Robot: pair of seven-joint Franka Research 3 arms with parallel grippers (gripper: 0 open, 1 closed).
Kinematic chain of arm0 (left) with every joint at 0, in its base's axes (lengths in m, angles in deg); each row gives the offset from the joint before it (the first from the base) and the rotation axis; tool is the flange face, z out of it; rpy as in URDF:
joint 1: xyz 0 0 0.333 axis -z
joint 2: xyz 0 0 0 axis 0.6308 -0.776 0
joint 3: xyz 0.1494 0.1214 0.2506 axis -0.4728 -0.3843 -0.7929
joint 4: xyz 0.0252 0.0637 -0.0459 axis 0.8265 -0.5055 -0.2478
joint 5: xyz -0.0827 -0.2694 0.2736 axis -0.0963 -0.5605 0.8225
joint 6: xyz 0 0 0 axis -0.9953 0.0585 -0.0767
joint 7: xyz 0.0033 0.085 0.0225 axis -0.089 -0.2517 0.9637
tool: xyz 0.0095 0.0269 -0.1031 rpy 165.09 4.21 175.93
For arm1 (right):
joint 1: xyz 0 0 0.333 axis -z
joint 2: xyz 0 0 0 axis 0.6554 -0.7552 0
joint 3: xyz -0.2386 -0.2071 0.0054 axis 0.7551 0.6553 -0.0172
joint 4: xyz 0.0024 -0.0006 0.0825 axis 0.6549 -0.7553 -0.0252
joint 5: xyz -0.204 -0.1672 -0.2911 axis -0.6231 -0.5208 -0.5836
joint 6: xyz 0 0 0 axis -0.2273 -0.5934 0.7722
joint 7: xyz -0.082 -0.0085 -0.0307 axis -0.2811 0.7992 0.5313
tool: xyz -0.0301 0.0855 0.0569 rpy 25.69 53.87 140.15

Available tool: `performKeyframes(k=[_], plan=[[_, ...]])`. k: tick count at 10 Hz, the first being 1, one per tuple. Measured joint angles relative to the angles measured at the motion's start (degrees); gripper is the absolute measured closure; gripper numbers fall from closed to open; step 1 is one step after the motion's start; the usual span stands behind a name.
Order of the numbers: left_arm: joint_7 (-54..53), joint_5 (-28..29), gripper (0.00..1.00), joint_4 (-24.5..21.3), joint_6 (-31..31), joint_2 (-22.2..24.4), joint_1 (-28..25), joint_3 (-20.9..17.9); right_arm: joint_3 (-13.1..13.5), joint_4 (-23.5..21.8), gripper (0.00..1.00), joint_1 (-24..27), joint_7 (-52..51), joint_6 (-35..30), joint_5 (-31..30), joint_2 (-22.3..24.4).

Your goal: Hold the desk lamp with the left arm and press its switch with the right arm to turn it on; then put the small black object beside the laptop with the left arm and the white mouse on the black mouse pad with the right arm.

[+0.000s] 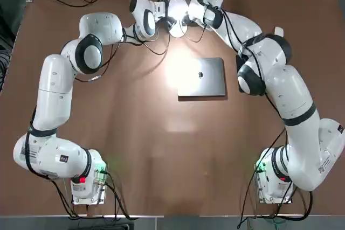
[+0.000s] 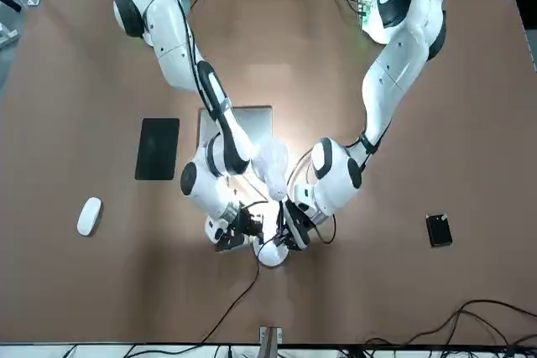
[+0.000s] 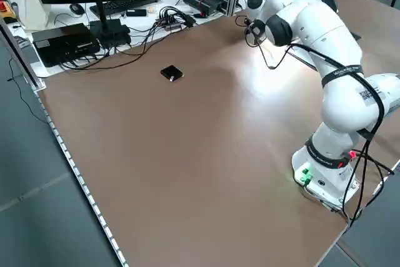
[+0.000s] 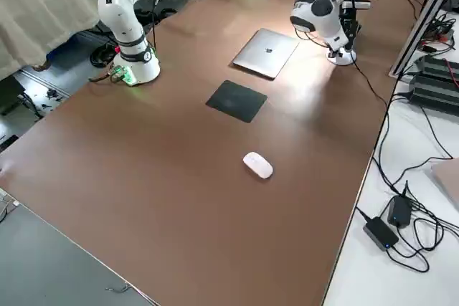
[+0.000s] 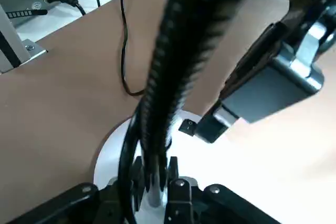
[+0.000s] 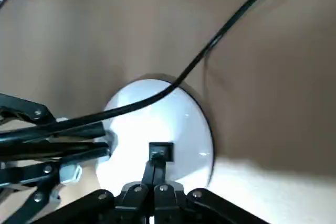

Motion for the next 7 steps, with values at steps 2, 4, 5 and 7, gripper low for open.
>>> performKeyframes(k=[2, 4, 5, 7], plan=[[0.0, 0.0, 0.76, 0.0, 0.0, 0.0, -0.1, 0.0, 2.7, 0.5, 0.99, 0.5, 0.3, -5.1, -1.6, 1.5], [0.1, 0.0, 0.62, -0.1, 0.0, 0.0, -0.2, 0.0, 3.9, 0.6, 0.99, 2.5, 0.4, -12.2, -4.4, 4.8], [0.1, -0.1, 0.49, -0.1, 0.0, 0.0, -0.3, 0.0, 4.6, 0.3, 0.99, 3.6, 0.4, -15.1, -6.3, 6.5], [0.7, -0.2, 0.17, -0.3, -0.1, 0.4, -0.5, 0.1, 7.3, -3.8, 0.99, 4.5, 0.4, -17.0, -11.8, 9.5]])
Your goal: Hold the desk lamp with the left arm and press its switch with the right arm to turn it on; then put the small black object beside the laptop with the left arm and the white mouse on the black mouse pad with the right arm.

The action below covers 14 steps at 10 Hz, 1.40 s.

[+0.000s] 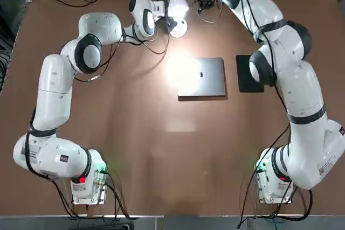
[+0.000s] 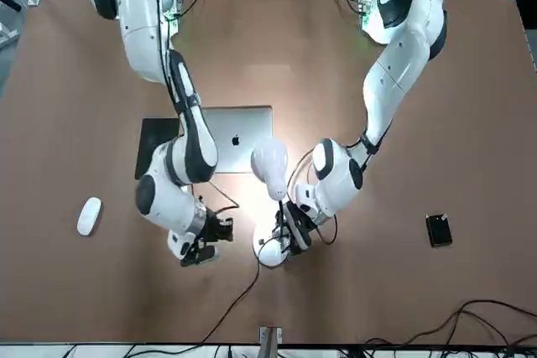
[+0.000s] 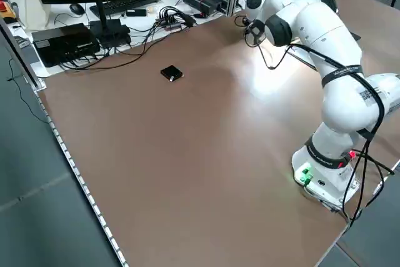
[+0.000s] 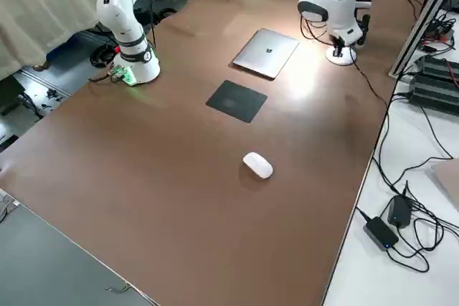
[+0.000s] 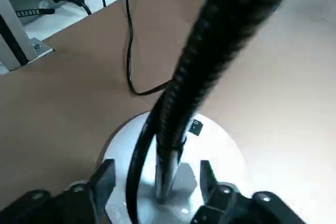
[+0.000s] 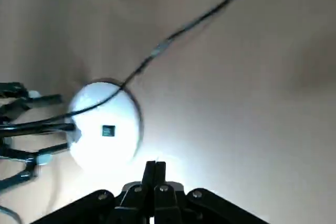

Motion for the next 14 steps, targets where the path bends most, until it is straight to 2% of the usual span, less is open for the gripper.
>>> performKeyframes(k=[1, 3, 4, 7, 8, 9, 10, 12, 14], plan=[[0.6, 0.0, 0.04, -0.8, 0.0, 0.8, -0.2, 0.0, 2.1, -2.5, 0.99, -0.1, 0.0, 0.0, -3.3, 0.9], [0.9, 0.0, 0.0, -5.1, 0.0, 3.5, -2.4, 0.0, 7.6, -5.9, 0.98, -0.9, 0.0, -1.6, -7.2, 2.4], [0.9, 0.0, 0.0, -8.0, 0.0, 5.2, -4.2, 0.0, 11.1, -6.5, 0.92, -1.2, -0.1, -4.7, -7.6, 3.2], [0.9, 0.0, 0.0, -19.0, 1.0, 12.4, -11.0, 0.4, 21.6, -7.5, 0.46, -0.9, -4.7, -16.6, -8.0, 6.3], [1.9, -0.2, 0.0, -21.8, 4.8, 15.4, -13.9, 0.9, 24.2, -8.0, 0.33, 0.1, -5.8, -18.4, -8.0, 6.8], [4.0, -0.3, 0.0, -23.0, 10.9, 18.2, -17.0, 1.1, 25.8, -8.4, 0.17, 2.0, -6.3, -18.7, -8.0, 6.9], [5.7, -0.3, 0.0, -23.2, 17.0, 20.9, -20.1, 1.2, 26.2, -8.4, 0.01, 4.7, -6.6, -18.5, -8.0, 7.0], [9.8, -0.3, 0.0, -23.0, 26.5, 25.9, -24.5, 1.3, 25.8, -8.6, 0.0, 8.6, -7.4, -14.1, -8.0, 6.9], [14.0, -0.2, 0.0, -22.7, 33.2, 29.8, -27.3, 1.2, 25.5, -9.3, 0.0, 9.3, -7.4, -10.1, -8.0, 6.3]])
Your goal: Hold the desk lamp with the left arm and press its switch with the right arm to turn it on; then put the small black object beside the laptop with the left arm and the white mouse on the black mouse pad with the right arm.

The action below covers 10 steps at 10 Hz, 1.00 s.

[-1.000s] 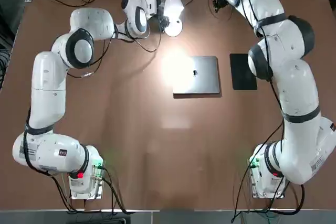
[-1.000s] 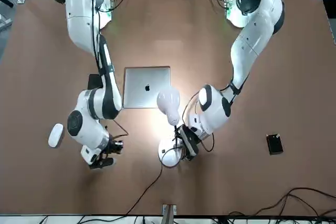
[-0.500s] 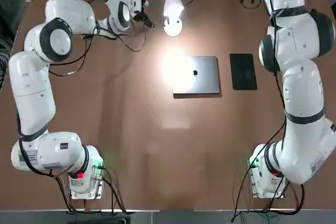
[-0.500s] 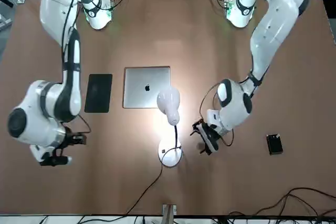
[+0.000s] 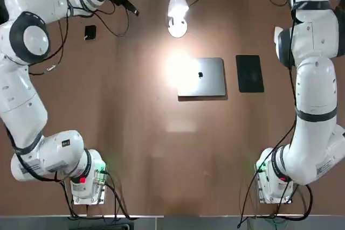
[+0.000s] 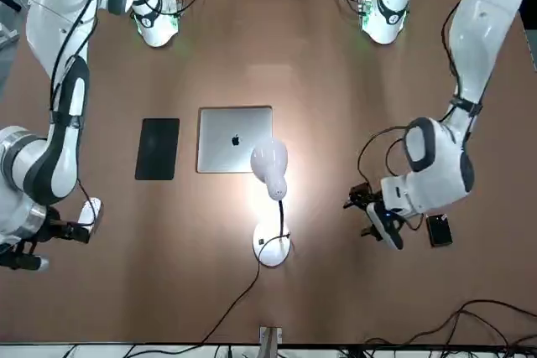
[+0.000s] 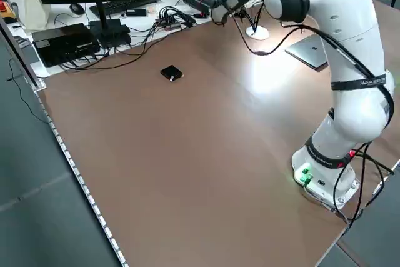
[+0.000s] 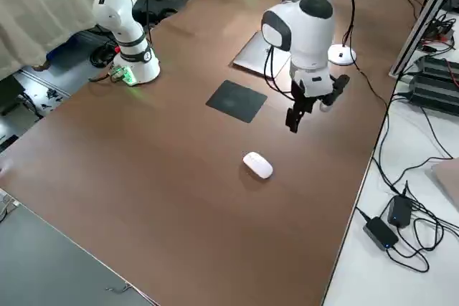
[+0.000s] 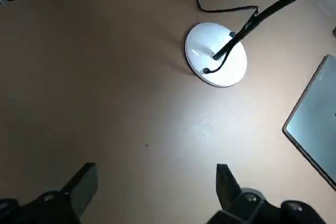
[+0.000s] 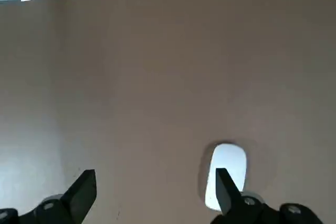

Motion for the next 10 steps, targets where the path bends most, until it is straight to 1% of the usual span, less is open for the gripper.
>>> performKeyframes(k=[1, 2, 3, 4, 5, 6, 7, 8, 9, 10], plan=[[3.1, 0.6, 0.0, 0.0, 2.2, 1.7, -1.4, -0.2, -0.8, -0.3, 0.0, 1.3, 0.0, 1.0, 0.0, -0.6], [6.5, 3.0, 0.0, 0.0, 4.4, 3.2, -2.5, -0.4, -2.4, -0.9, 0.0, 3.7, 0.0, 2.3, 0.0, -1.1], [11.4, 7.2, 0.0, 0.0, 6.4, 4.5, -3.2, -0.6, -4.1, -1.6, 0.0, 6.5, -0.1, 3.4, 0.0, -1.6], [18.5, 11.6, 0.0, 0.0, 8.2, 5.7, -3.3, -1.1, -5.1, -2.4, 0.0, 8.4, -0.2, 3.9, 0.0, -2.4], [26.4, 15.7, 0.0, 0.1, 10.3, 6.8, -3.3, -1.7, -5.4, -3.0, 0.0, 9.1, -0.2, 4.2, 0.0, -3.4], [31.6, 19.6, 0.0, 0.2, 13.1, 8.2, -3.5, -2.2, -5.5, -3.1, 0.0, 9.2, -0.2, 4.5, 0.0, -4.2], [33.9, 22.6, 0.0, 0.7, 15.7, 9.7, -3.8, -2.4, -5.7, -3.2, 0.0, 9.2, -0.2, 4.9, 0.0, -4.8], [35.2, 24.4, 0.0, 1.2, 17.5, 11.4, -4.1, -3.0, -6.1, -4.2, 0.0, 9.2, -0.2, 5.5, 0.0, -5.2], [36.3, 24.9, 0.0, 1.4, 18.5, 12.8, -5.0, -3.6, -6.8, -6.0, 0.0, 9.2, -0.2, 6.4, 0.0, -5.4], [37.8, 25.0, 0.0, 1.3, 19.0, 13.2, -6.2, -3.9, -7.2, -7.4, 0.0, 9.1, -0.2, 7.1, 0.0, -5.6]])
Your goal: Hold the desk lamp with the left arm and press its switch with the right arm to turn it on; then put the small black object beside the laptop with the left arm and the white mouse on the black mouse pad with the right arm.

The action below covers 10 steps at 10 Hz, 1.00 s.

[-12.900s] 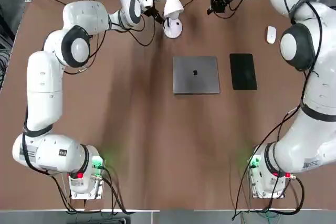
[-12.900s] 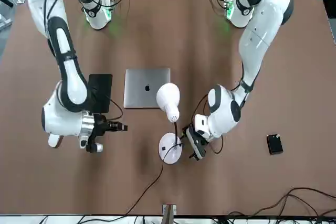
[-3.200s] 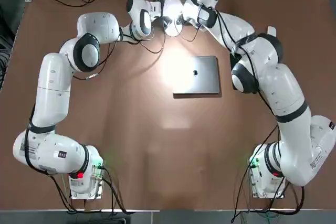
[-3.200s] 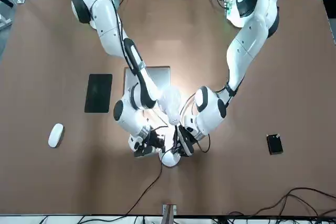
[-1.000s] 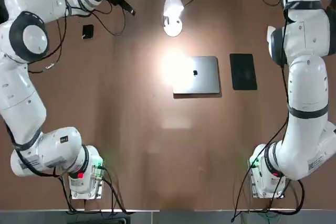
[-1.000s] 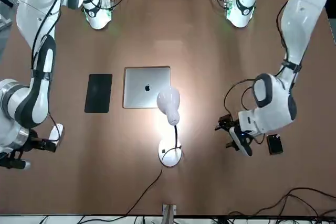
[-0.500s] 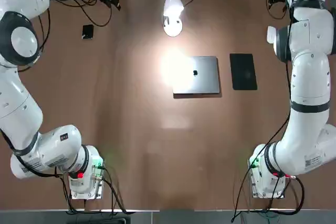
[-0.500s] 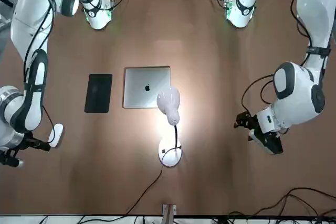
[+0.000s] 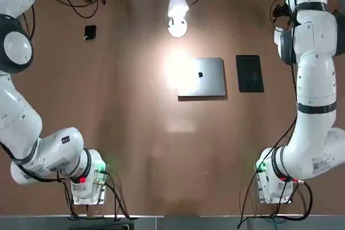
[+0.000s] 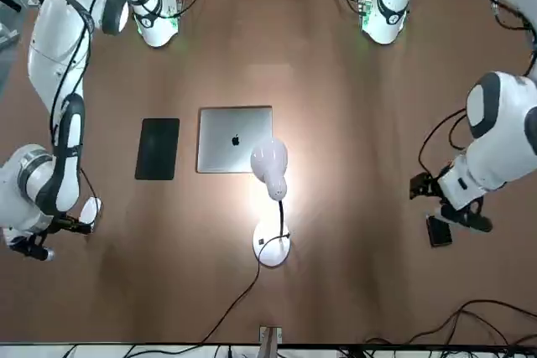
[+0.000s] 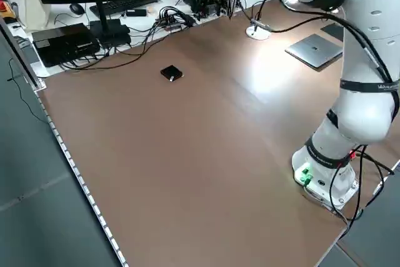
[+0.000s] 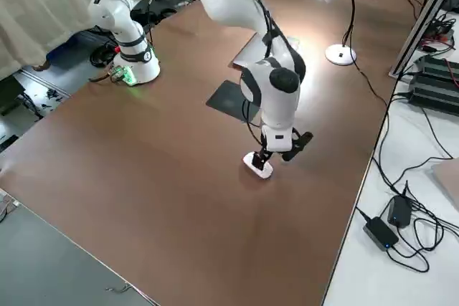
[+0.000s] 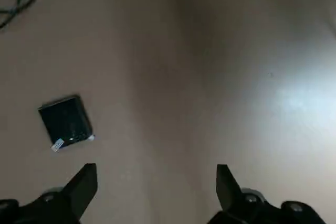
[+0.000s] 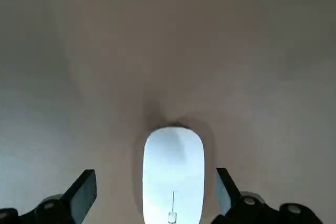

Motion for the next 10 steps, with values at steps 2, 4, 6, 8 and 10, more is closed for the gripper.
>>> performKeyframes(k=[2, 4, 6, 8, 10], plan=[[1.6, 0.5, 0.0, -0.7, 0.0, -0.8, -2.5, -0.8, -0.1, -1.7, 0.0, 0.0, 0.0, 0.9, 0.0, -0.1], [2.0, 1.1, 0.0, -1.8, -2.1, -2.6, -3.4, -3.1, -0.2, -3.3, 0.0, 0.0, -0.6, 1.8, 0.0, -0.1], [1.8, 1.2, 0.0, -4.1, -9.5, -5.0, -1.9, -9.0, -1.1, -4.0, 0.0, 0.2, -1.0, 2.0, 0.0, -0.1], [1.3, 1.2, 0.0, -4.5, -15.7, -8.6, 3.2, -17.0, -1.6, -4.3, 0.0, 0.3, -1.1, 2.1, 0.0, -0.1], [1.6, -0.3, 0.0, -3.8, -19.2, -12.4, 9.1, -23.2, -1.9, -4.5, 0.02, 0.3, -1.1, 2.2, 0.0, -0.1]])
